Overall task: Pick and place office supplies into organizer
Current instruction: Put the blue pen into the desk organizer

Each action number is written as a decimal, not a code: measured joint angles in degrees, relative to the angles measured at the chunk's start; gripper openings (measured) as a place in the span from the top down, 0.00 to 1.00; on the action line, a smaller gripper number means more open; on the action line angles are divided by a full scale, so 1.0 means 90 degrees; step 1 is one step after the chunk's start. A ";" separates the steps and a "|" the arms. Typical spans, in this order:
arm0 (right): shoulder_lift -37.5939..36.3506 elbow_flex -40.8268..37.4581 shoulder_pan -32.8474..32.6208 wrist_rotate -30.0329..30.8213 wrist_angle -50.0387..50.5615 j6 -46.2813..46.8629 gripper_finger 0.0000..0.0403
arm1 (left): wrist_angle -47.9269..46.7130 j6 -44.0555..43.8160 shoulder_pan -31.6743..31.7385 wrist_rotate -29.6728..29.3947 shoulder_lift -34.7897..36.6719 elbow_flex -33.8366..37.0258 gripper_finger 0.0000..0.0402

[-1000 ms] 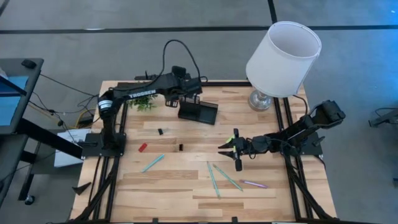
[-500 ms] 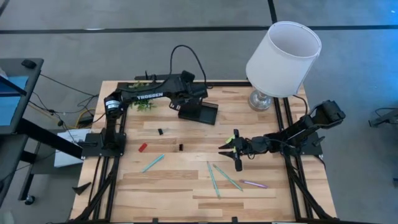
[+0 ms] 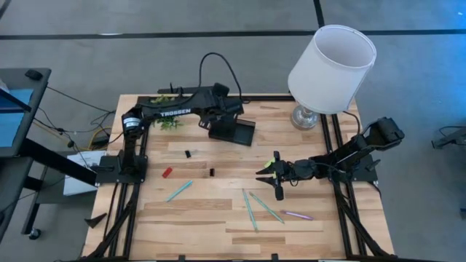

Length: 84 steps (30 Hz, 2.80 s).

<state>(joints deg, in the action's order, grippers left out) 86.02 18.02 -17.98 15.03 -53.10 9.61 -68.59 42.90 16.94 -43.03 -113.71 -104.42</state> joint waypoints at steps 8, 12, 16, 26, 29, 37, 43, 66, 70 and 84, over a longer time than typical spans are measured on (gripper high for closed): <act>0.0000 0.0000 0.0000 0.0002 0.0002 -0.0099 0.77 | 0.0000 -0.0454 -0.0193 -0.0401 0.0000 0.0000 0.77; 0.0000 0.0000 0.0000 0.0003 -0.0002 -0.0102 0.77 | -0.0003 -0.0681 -0.0314 -0.0748 0.0002 0.0000 0.77; 0.0000 0.0000 0.0000 0.0002 -0.0002 -0.0109 0.77 | -0.0341 -0.0825 -0.0408 -0.0942 0.0007 -0.0111 0.77; 0.0000 0.0000 0.0000 0.0004 -0.0007 -0.0121 0.77 | -0.2422 -0.2913 -0.0443 0.0870 0.0036 -0.2038 0.77; 0.0000 0.0000 0.0000 0.0003 -0.0007 -0.0119 0.77 | -0.2376 -0.3018 -0.0453 0.1197 0.0208 -0.2405 0.77; 0.0000 0.0000 -0.0233 0.0005 -0.0007 -0.0116 0.77 | -0.2386 -0.3564 -0.0491 0.2187 0.1118 -0.2233 0.77; 0.0000 0.0000 -0.0516 0.0055 -0.0010 -0.0011 0.77 | -0.2374 -0.4022 -0.0781 0.2481 0.1868 -0.1441 0.77; 0.0000 0.0002 -0.0819 0.1223 -0.0010 0.0457 0.77 | 0.2065 -0.7098 -0.2951 0.3162 0.5888 0.6401 0.77; 0.0000 0.0002 -0.0657 0.1224 0.0003 0.0454 0.77 | 0.2216 -0.7721 -0.3057 0.3498 0.5928 0.6818 0.77; 0.1071 0.0005 -0.0190 0.1180 -0.0592 0.0599 0.77 | 0.2758 -0.8612 -0.3387 0.3855 0.5241 0.6912 0.77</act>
<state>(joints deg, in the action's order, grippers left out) 95.66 18.06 -19.69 25.65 -58.43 15.00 -43.77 -34.61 -13.54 -8.33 -66.54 -42.22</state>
